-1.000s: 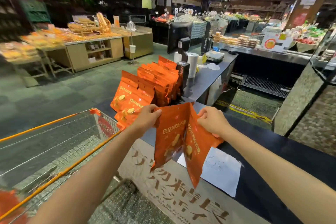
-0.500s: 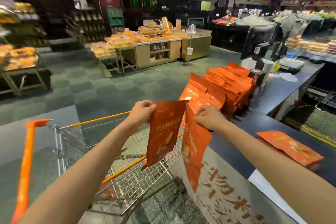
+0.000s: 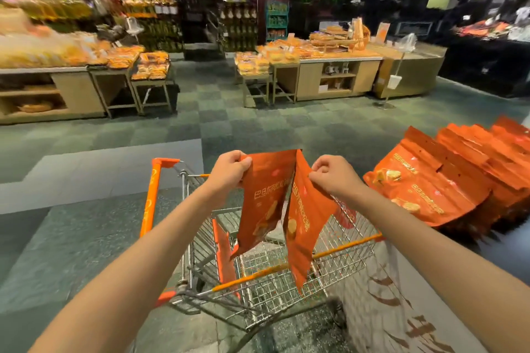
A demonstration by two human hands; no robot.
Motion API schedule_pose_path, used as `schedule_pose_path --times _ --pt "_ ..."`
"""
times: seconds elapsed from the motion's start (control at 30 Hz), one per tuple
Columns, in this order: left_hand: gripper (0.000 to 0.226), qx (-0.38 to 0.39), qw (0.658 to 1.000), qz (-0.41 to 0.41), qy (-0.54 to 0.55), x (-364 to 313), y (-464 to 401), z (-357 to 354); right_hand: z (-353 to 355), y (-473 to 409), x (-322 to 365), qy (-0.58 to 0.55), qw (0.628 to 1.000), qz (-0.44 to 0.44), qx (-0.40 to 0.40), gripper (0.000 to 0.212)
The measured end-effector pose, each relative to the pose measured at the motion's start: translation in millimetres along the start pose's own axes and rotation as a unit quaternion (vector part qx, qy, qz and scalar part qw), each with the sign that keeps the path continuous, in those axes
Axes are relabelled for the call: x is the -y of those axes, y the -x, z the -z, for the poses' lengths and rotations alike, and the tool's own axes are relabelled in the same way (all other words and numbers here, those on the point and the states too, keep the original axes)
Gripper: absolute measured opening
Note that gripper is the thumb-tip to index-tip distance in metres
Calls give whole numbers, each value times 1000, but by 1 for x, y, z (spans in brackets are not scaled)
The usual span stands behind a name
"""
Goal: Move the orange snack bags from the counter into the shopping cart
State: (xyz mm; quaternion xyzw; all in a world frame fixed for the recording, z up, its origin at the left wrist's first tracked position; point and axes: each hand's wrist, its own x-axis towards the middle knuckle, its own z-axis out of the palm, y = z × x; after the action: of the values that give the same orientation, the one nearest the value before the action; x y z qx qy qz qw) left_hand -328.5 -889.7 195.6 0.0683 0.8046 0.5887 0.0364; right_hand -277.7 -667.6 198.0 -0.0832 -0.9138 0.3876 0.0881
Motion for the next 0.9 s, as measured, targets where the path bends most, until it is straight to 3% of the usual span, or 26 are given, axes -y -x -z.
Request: schedule_pose_path --times 0.33,0.6,0.77,0.9 --pt "17 -49 997 65 -12 57 -83 4 -64 -130 -8 -6 996 25 85 20" --pt "30 -107 977 155 -102 118 -154 -29 -129 -224 -63 13 974 9 227 15" --pt "4 -61 950 189 -241 160 -173 -51 -166 -262 -100 15 938 -30 345 12" --pt "10 -24 937 231 -262 188 -168 -79 -192 -273 -132 11 900 -82 428 5"
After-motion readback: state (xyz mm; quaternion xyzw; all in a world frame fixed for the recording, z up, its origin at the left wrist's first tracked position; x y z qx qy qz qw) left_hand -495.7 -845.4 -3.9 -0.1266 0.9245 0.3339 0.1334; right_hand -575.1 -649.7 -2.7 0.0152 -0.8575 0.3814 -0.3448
